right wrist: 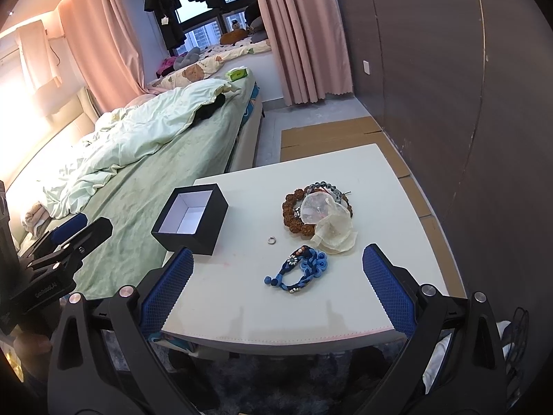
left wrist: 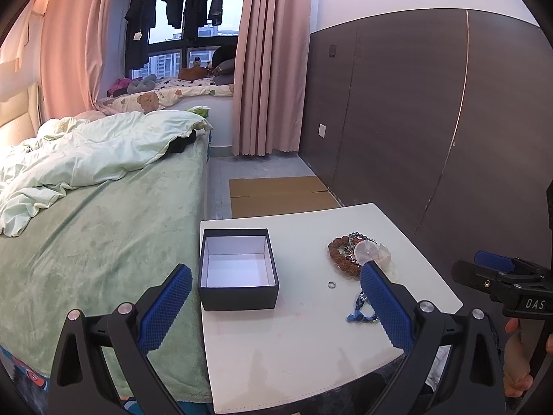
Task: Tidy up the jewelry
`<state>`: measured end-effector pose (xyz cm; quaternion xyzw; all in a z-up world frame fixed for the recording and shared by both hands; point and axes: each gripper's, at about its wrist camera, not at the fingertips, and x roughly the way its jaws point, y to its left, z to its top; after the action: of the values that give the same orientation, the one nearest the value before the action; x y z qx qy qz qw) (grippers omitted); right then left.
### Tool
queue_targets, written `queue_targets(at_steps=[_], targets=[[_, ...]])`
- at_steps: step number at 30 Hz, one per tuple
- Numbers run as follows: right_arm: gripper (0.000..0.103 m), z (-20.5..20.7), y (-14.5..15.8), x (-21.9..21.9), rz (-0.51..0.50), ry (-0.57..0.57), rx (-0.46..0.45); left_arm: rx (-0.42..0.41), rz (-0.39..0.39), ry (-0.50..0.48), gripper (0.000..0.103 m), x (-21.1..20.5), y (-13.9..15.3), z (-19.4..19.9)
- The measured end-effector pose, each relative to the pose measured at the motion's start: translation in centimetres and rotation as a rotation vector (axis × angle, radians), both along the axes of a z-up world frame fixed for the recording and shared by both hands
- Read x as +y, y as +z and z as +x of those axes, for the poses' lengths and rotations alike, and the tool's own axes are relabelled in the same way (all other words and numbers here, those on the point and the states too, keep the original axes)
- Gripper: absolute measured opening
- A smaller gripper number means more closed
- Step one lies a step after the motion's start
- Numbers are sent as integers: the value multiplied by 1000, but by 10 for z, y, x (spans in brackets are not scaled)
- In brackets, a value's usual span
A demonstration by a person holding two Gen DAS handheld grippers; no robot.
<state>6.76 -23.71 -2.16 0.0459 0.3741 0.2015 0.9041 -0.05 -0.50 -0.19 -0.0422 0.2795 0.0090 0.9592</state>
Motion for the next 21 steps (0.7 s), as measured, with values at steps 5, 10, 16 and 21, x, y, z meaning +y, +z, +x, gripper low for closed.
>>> queue_targets(at_steps=[5,10,16,21], targets=[[98,-2,-1,0,-3,0,3,3,-1,-2,95,-1,0,0],[98,-2,-1,-1,-5,-1,2,4,-4,-4,95,0,1,-1],[98,-2,-2,-1,-6,0,1,9,-2,-9,95,-2,2,0],[98,-2,-2,-2,-6,0,3,9,-2,-14,95,-3,1,2]])
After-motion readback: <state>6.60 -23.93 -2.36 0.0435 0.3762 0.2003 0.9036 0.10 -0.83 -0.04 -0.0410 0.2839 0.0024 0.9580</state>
